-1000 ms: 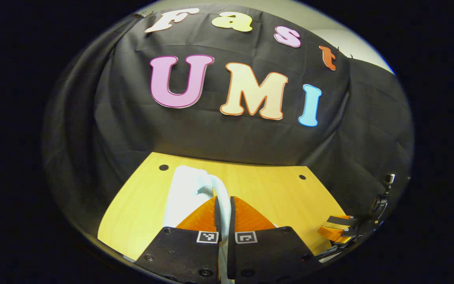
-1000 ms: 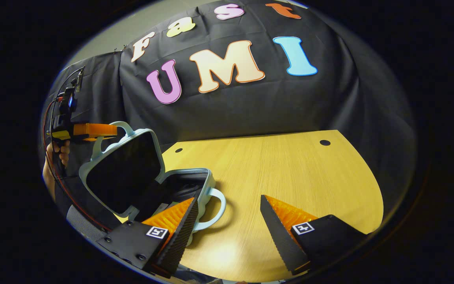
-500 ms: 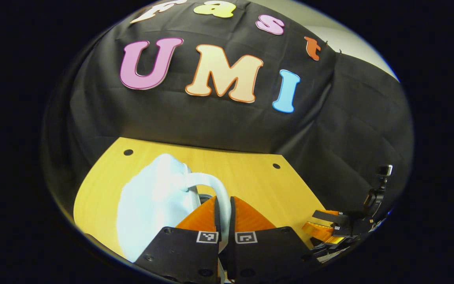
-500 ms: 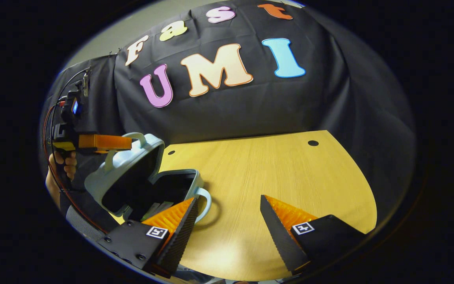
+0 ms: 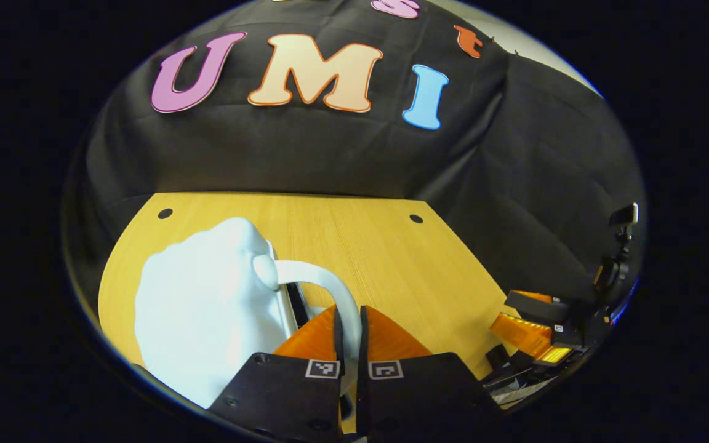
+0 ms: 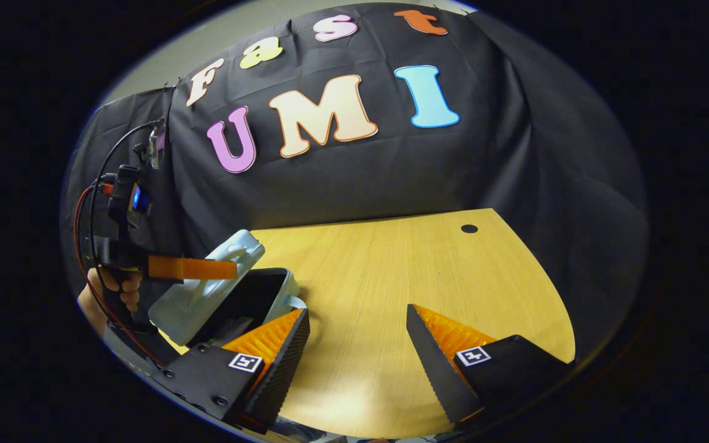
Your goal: First open the suitcase, pack the skin care products into it, and then close the suitcase.
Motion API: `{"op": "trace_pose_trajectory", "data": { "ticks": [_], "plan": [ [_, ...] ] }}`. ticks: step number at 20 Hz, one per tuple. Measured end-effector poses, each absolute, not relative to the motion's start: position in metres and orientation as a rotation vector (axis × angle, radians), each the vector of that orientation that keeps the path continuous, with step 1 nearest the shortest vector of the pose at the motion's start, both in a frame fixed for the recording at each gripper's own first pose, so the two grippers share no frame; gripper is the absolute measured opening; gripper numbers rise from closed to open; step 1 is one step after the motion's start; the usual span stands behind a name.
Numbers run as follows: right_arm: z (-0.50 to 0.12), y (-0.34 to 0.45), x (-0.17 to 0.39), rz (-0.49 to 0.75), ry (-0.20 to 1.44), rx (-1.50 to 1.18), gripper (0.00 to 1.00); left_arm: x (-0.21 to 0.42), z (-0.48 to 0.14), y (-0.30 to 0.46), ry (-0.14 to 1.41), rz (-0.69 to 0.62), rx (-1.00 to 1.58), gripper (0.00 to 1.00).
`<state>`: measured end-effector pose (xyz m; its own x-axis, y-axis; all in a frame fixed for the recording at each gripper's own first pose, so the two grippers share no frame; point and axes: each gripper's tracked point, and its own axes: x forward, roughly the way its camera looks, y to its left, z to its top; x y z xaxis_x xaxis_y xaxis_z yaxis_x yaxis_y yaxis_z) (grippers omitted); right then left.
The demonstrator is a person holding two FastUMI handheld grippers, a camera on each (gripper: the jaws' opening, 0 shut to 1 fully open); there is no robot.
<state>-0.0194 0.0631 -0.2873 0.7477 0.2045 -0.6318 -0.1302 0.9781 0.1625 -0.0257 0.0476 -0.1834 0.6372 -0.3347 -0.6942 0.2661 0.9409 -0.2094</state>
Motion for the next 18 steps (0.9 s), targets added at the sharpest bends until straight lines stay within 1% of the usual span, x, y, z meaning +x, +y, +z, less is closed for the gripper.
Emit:
{"op": "trace_pose_trajectory", "data": {
  "ticks": [4,6,7,8,9,10,12,13,14,15,16,17,18],
  "plan": [
    [-0.285,0.054,-0.019,0.16,0.702,0.111,0.98,-0.035,-0.217,0.039,0.88,-0.364,-0.051,0.02],
    [-0.281,0.048,-0.018,0.154,0.691,0.103,0.98,-0.037,-0.227,0.039,0.876,-0.35,-0.041,0.07],
    [-0.279,0.045,-0.017,0.154,0.683,0.101,0.98,-0.036,-0.224,0.034,0.865,-0.344,-0.048,0.19],
    [-0.275,0.042,-0.016,0.158,0.676,0.1,0.98,-0.037,-0.222,0.031,0.856,-0.336,-0.059,0.26],
    [-0.271,0.042,-0.014,0.168,0.666,0.101,0.98,-0.034,-0.214,0.026,0.832,-0.325,-0.076,0.41],
    [-0.265,0.041,-0.011,0.184,0.655,0.099,0.98,-0.028,-0.209,0.024,0.796,-0.304,-0.087,0.43],
    [-0.243,0.037,0.002,0.216,0.584,0.08,0.98,-0.014,-0.182,0.028,0.676,-0.226,-0.072,0.58],
    [-0.228,0.035,0.01,0.227,0.539,0.071,0.98,-0.006,-0.159,0.034,0.596,-0.172,-0.045,0.6],
    [-0.207,0.033,0.019,0.242,0.476,0.06,0.98,0.001,-0.135,0.038,0.501,-0.126,-0.017,0.58],
    [-0.187,0.033,0.027,0.253,0.416,0.05,0.98,0.008,-0.106,0.044,0.405,-0.076,0.018,0.62],
    [-0.164,0.033,0.038,0.254,0.351,0.037,0.98,0.012,-0.079,0.051,0.319,-0.021,0.059,0.63],
    [-0.141,0.034,0.046,0.252,0.296,0.025,0.98,0.013,-0.053,0.055,0.251,0.027,0.087,0.72],
    [-0.12,0.038,0.054,0.25,0.241,0.018,0.98,0.011,-0.03,0.054,0.186,0.064,0.111,0.75]
  ]
}}
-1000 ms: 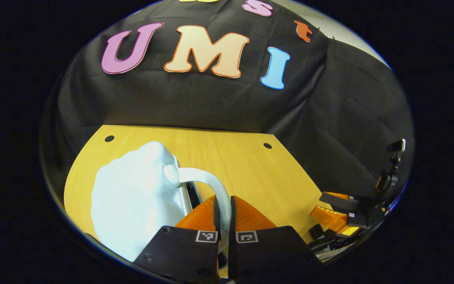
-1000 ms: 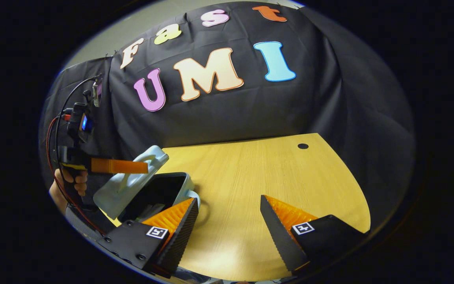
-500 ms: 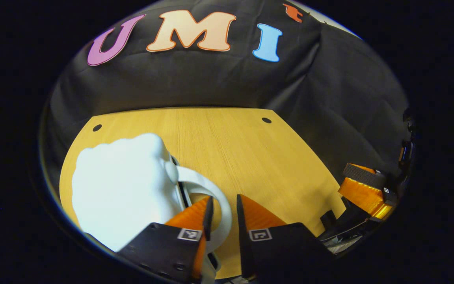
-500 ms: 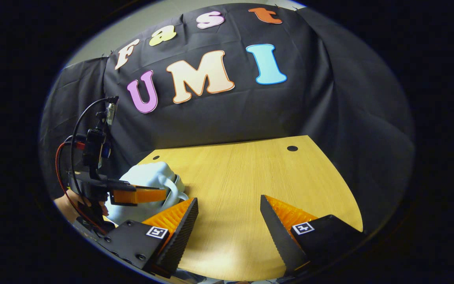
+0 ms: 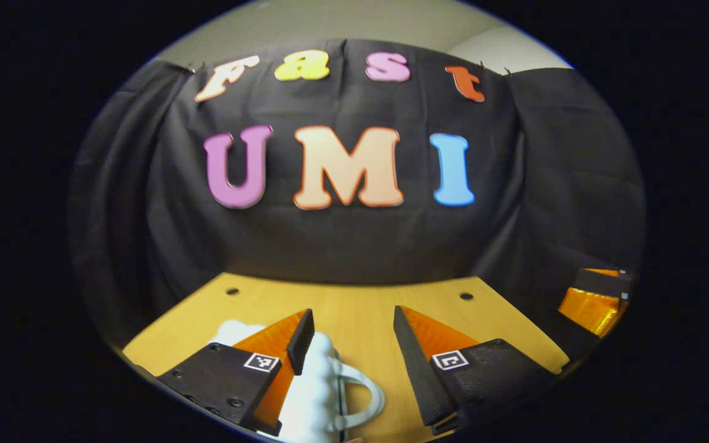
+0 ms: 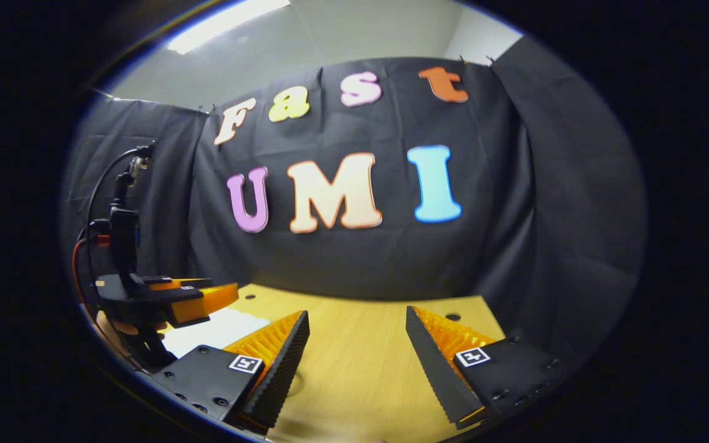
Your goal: First open the suitcase, pack the skin care products into it, and then close the suitcase.
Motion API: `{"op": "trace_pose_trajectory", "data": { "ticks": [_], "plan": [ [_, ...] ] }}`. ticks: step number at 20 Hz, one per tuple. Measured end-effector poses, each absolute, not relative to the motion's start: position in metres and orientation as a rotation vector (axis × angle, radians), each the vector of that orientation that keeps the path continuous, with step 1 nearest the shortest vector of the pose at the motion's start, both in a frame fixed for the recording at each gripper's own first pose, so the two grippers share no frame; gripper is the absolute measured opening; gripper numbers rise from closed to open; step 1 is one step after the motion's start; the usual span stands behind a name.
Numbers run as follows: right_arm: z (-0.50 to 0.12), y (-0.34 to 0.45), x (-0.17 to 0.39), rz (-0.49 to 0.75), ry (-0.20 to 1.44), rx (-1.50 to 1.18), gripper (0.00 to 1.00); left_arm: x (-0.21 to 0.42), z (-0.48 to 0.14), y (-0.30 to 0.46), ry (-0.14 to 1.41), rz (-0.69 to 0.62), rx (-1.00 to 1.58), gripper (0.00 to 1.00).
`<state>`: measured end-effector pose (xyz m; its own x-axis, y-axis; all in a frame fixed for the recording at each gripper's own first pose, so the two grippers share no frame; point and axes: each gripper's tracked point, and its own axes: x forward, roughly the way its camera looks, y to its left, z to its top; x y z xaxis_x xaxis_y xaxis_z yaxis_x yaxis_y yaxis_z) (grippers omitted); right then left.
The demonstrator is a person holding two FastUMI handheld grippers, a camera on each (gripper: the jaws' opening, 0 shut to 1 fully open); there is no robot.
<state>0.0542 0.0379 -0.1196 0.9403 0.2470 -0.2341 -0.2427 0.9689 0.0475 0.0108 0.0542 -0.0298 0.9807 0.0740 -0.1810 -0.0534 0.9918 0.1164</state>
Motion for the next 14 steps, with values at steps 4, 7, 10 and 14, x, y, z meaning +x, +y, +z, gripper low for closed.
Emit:
{"op": "trace_pose_trajectory", "data": {
  "ticks": [4,7,10,14],
  "plan": [
    [-0.048,0.06,0.068,0.22,0.071,0.012,0.93,0.006,0.034,0.051,0.018,0.075,0.167,0.88],
    [-0.023,0.073,0.064,0.193,0.017,-0.017,0.97,0.007,0.07,0.041,-0.061,-0.003,0.16,0.91],
    [-0.002,0.086,0.054,0.17,-0.011,-0.026,0.97,0.007,0.092,0.05,-0.104,-0.018,0.158,0.94],
    [0.015,0.105,0.041,0.158,-0.048,-0.052,0.97,-0.001,0.1,0.054,-0.132,-0.048,0.145,1.0]
  ]
}}
